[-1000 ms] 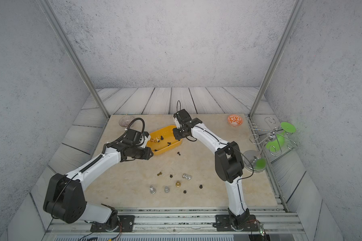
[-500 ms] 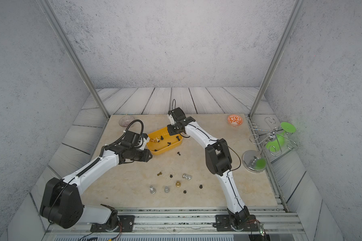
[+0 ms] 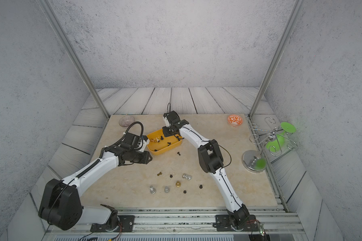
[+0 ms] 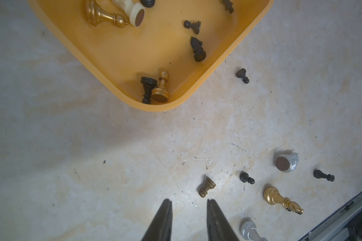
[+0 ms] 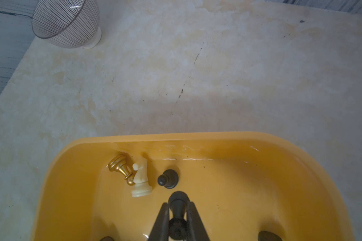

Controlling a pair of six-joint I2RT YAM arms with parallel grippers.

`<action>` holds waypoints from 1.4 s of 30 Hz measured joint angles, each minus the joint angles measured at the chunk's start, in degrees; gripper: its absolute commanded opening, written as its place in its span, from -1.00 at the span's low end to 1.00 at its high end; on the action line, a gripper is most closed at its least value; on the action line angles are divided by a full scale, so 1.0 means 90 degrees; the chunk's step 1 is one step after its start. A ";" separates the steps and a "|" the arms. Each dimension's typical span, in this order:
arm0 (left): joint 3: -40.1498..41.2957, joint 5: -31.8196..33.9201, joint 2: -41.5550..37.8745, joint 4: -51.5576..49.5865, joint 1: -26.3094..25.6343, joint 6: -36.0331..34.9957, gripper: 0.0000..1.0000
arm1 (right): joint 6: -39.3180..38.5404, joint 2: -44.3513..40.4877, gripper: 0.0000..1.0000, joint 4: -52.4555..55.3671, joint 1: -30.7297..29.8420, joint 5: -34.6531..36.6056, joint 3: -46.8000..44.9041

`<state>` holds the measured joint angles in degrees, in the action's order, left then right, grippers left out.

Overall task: Put the chess pieces into the storage box
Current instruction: Place the chess piece in the storage box.

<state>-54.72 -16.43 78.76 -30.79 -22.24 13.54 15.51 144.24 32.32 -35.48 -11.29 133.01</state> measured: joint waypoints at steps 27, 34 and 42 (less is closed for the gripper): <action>0.0041 -0.0090 0.0000 0.0019 0.0000 0.0002 -0.36 | 0.0036 0.0180 -0.54 -0.0051 -0.0002 -0.0085 0.0080; 0.0075 -0.0087 -0.0036 0.0015 0.0000 0.0002 -0.36 | 0.0027 0.0175 -0.53 -0.0053 -0.0002 -0.0078 0.0073; 0.0078 -0.0129 -0.0034 -0.0029 0.0000 -0.0012 -0.36 | -0.0257 -0.0231 -0.52 -0.0243 -0.0002 0.0109 -0.0850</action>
<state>-54.02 -17.58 78.46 -31.05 -22.24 13.43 13.19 142.17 30.13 -35.51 -10.31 125.36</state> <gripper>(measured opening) 0.320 0.240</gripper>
